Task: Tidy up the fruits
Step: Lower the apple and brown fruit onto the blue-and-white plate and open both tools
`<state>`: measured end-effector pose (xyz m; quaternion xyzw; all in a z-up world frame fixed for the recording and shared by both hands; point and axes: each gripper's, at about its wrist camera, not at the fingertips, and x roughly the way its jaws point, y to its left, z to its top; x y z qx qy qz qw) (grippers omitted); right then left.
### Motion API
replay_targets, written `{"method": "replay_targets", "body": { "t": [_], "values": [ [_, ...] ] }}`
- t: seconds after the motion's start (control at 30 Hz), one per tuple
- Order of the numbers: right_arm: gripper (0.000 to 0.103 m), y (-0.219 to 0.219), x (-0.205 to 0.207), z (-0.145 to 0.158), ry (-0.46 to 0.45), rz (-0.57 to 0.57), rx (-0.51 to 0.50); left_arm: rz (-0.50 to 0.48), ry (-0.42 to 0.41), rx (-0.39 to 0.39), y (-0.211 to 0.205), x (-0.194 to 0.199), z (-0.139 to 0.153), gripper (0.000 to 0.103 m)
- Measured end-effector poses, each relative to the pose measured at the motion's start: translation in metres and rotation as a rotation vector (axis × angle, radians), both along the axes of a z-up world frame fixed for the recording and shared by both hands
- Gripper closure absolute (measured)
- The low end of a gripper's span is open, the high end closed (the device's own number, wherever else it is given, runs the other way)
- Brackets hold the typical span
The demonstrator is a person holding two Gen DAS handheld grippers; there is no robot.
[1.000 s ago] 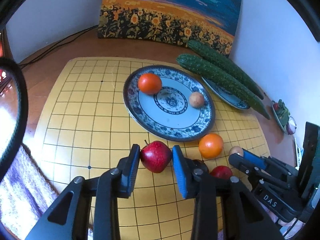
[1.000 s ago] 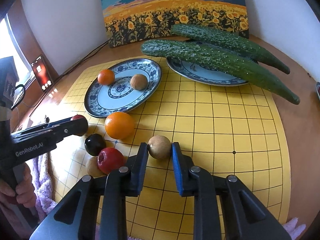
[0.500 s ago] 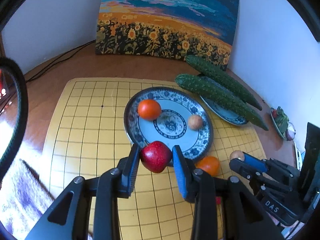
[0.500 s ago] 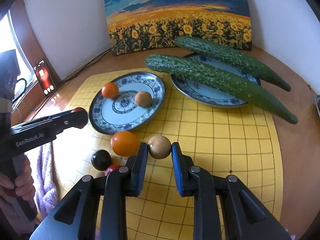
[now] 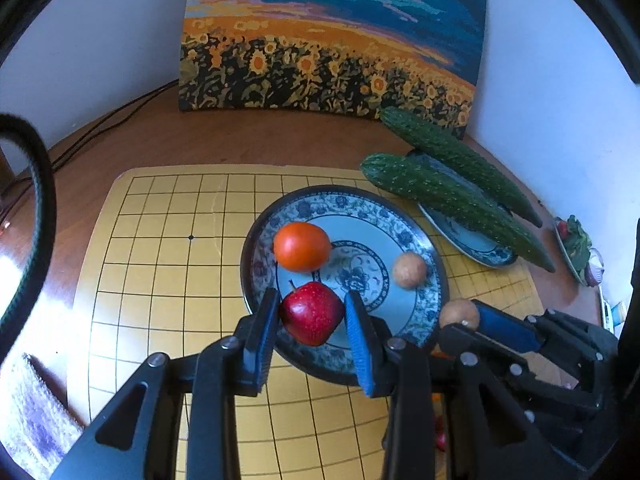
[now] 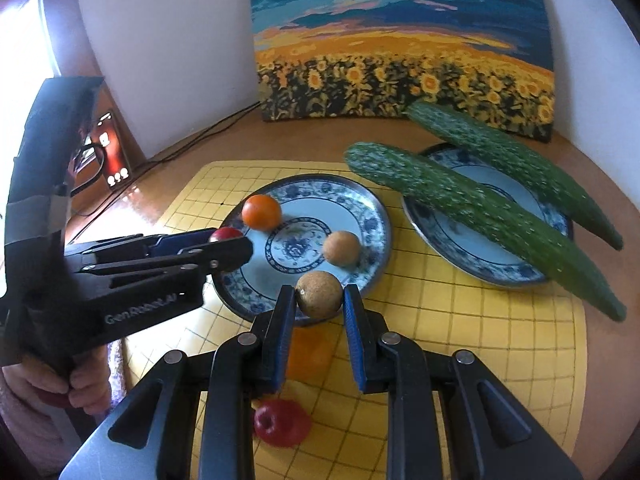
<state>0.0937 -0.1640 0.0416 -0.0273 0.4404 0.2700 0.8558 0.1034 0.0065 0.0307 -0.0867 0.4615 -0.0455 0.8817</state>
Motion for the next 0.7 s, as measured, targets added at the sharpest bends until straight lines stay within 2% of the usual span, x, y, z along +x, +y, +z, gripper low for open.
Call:
{"method": "replay_targets", "body": {
  "t": [0.2, 0.7],
  "values": [
    [0.077, 0.006, 0.008, -0.01, 0.017, 0.008, -0.017, 0.014, 0.005, -0.017, 0.005, 0.006, -0.007, 0.068],
    [0.077, 0.011, 0.017, -0.016, 0.008, 0.018, -0.033, 0.013, -0.008, -0.001, 0.002, 0.004, -0.006, 0.068]
  ]
}}
